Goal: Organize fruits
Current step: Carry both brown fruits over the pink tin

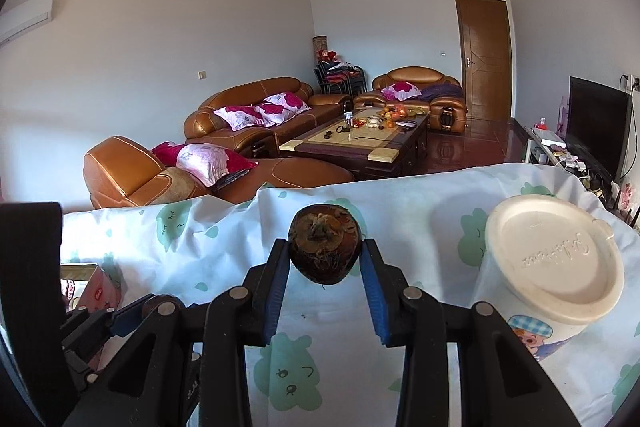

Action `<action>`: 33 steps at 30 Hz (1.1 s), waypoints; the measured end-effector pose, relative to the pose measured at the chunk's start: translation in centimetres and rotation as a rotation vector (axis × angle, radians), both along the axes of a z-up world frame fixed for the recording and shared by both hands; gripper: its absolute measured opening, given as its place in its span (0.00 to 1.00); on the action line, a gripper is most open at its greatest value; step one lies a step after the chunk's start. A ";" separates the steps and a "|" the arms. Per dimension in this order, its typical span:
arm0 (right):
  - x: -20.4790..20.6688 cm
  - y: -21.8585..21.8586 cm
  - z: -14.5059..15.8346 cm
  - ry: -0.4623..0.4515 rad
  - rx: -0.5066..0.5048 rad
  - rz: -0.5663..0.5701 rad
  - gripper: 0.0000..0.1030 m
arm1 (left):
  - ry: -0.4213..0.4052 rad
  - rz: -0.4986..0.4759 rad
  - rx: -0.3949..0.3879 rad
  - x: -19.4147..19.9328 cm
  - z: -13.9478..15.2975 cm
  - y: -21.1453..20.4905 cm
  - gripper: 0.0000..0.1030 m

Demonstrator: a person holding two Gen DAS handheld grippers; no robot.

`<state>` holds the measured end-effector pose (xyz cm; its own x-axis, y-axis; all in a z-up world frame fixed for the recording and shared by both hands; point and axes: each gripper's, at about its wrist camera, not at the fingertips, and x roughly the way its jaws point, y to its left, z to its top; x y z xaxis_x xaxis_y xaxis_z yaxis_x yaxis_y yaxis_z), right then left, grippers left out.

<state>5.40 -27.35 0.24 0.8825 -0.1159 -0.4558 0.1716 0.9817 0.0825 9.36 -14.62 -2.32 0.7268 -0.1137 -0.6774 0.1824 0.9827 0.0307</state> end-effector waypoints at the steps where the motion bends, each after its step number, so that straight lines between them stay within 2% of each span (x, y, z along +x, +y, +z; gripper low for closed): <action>1: -0.2 0.4 -0.1 0.001 -0.012 0.003 0.38 | -0.008 0.006 -0.009 -0.5 0.1 0.5 0.39; 14: -5.4 2.8 0.7 -0.041 -0.110 -0.015 0.37 | -0.068 0.009 -0.045 -4.5 1.0 3.9 0.39; 33: -10.0 6.8 0.1 -0.025 -0.027 -0.027 0.37 | -0.124 -0.022 -0.019 -9.1 1.5 7.7 0.39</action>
<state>-4.62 -20.57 0.38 0.8898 -0.1514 -0.4306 0.1961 0.9787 0.0610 0.29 -6.96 -0.80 0.8019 -0.1423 -0.5803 0.1995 0.9792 0.0356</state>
